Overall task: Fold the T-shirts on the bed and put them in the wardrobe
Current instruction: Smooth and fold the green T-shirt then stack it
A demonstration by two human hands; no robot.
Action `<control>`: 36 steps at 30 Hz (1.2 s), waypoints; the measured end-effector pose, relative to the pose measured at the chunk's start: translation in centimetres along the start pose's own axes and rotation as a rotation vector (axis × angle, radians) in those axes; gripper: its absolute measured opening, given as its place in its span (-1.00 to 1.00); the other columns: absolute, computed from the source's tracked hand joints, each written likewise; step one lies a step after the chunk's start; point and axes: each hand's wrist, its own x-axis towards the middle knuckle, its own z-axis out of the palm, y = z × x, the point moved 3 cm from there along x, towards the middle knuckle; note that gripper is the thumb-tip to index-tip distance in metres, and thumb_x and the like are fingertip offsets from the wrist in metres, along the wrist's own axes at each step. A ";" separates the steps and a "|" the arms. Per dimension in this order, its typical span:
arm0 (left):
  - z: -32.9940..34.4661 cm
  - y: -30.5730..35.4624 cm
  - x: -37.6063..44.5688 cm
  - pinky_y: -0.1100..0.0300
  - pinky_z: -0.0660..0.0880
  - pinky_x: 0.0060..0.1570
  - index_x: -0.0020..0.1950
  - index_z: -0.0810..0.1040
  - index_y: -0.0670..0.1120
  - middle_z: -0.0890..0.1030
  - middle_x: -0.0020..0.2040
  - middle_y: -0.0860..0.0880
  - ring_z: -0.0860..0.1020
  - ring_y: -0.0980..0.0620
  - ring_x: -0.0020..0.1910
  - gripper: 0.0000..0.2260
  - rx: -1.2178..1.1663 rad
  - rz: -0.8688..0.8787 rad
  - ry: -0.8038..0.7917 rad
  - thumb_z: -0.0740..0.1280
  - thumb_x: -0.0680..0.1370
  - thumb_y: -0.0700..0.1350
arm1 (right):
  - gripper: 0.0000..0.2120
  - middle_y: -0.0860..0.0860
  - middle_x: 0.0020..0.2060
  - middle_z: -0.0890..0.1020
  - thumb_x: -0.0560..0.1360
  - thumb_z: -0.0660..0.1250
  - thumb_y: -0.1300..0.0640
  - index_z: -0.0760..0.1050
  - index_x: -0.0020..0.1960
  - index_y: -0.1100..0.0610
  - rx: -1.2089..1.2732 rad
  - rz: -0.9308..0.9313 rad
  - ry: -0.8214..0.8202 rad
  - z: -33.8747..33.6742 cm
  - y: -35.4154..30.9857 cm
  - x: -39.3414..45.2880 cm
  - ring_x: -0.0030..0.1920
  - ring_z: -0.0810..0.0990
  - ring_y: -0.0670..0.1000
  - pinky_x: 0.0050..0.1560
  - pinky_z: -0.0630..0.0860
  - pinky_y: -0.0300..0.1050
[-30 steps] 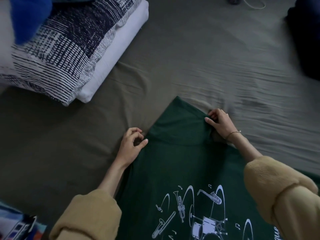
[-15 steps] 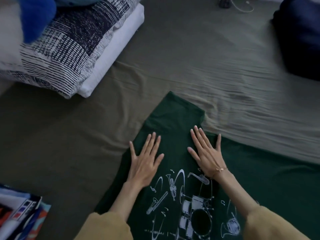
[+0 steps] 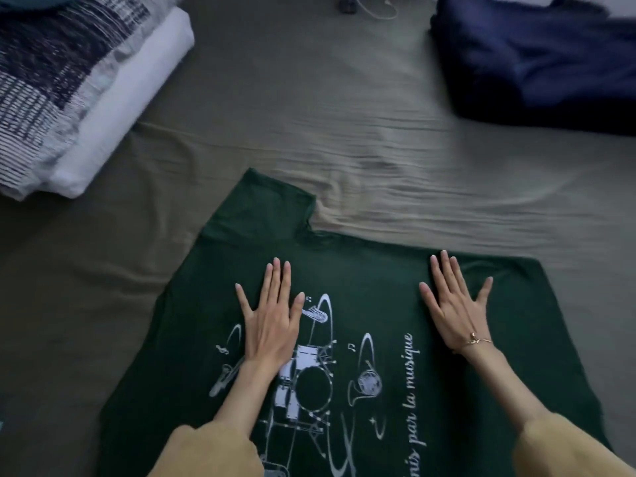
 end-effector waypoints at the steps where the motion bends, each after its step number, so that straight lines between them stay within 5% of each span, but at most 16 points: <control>1: 0.4 1.1 -0.1 -0.06 -0.51 0.35 0.53 -0.20 0.04 -0.22 0.53 0.11 -0.29 0.25 0.47 -0.32 -0.001 0.018 0.000 -0.50 0.47 0.30 | -0.44 -0.17 0.48 -0.27 0.59 -0.21 -0.23 -0.29 0.50 -0.06 -0.003 0.038 -0.009 -0.2 1.7 -0.2 0.40 -0.36 -0.26 0.37 -0.37 0.28; 13: 4.2 11.9 -1.5 -0.04 -0.48 0.37 0.51 -0.24 0.08 -0.25 0.52 0.13 -0.33 0.26 0.46 -0.31 0.008 0.133 -0.048 -0.53 0.44 0.31 | -0.43 -0.09 0.52 -0.20 0.61 -0.18 -0.17 -0.21 0.54 0.01 0.086 0.412 0.044 -1.9 14.5 -2.0 0.50 -0.27 -0.13 0.31 -0.37 0.39; 18: 4.7 13.2 -4.2 0.01 -0.50 0.38 0.51 -0.25 0.10 -0.28 0.51 0.16 -0.37 0.29 0.44 -0.36 -0.012 0.153 -0.076 -0.47 0.47 0.30 | -0.34 -0.18 0.44 -0.30 0.40 -0.41 -0.29 -0.32 0.45 -0.09 0.034 0.027 0.051 -0.4 10.2 -5.3 0.42 -0.34 -0.23 0.19 -0.61 0.20; 21: 4.3 11.8 -6.7 0.09 -0.51 0.37 0.52 -0.23 0.10 -0.27 0.52 0.16 -0.36 0.31 0.44 -0.37 -0.023 0.148 -0.073 -0.46 0.48 0.30 | -0.28 -0.14 0.47 -0.28 0.36 -0.46 -0.27 -0.30 0.47 -0.03 0.056 0.134 0.105 0.8 10.1 -8.1 0.42 -0.37 -0.21 0.16 -0.64 0.20; 26: 3.6 8.6 -11.1 0.11 -0.51 0.37 0.52 -0.23 0.10 -0.26 0.53 0.15 -0.34 0.28 0.46 -0.42 -0.024 0.144 -0.081 -0.36 0.53 0.27 | -0.45 -0.03 0.49 0.18 0.60 -0.19 -0.18 0.12 0.51 0.01 0.008 -0.153 0.128 2.7 6.3 -13.7 0.50 -0.11 -0.15 0.36 -0.18 0.30; 31: 3.2 7.1 -13.8 0.03 -0.45 0.41 0.50 -0.32 0.10 -0.38 0.49 0.15 -0.43 0.27 0.42 -0.32 0.013 0.165 -0.102 -0.56 0.42 0.33 | -0.21 -0.14 0.46 -0.28 0.32 -0.62 -0.38 -0.30 0.47 -0.08 0.050 -0.022 0.096 3.3 6.6 -15.3 0.37 -0.48 -0.27 0.36 -0.40 0.26; 36: 3.1 6.5 -15.0 0.00 -0.45 0.41 0.45 -0.43 0.13 -0.45 0.46 0.15 -0.48 0.26 0.39 -0.31 0.061 0.169 -0.114 -0.62 0.35 0.32 | -0.30 -0.16 0.41 -0.38 0.29 -0.54 -0.29 -0.43 0.41 -0.12 0.025 0.015 0.052 2.7 5.8 -15.8 0.39 -0.41 -0.20 0.40 -0.36 0.23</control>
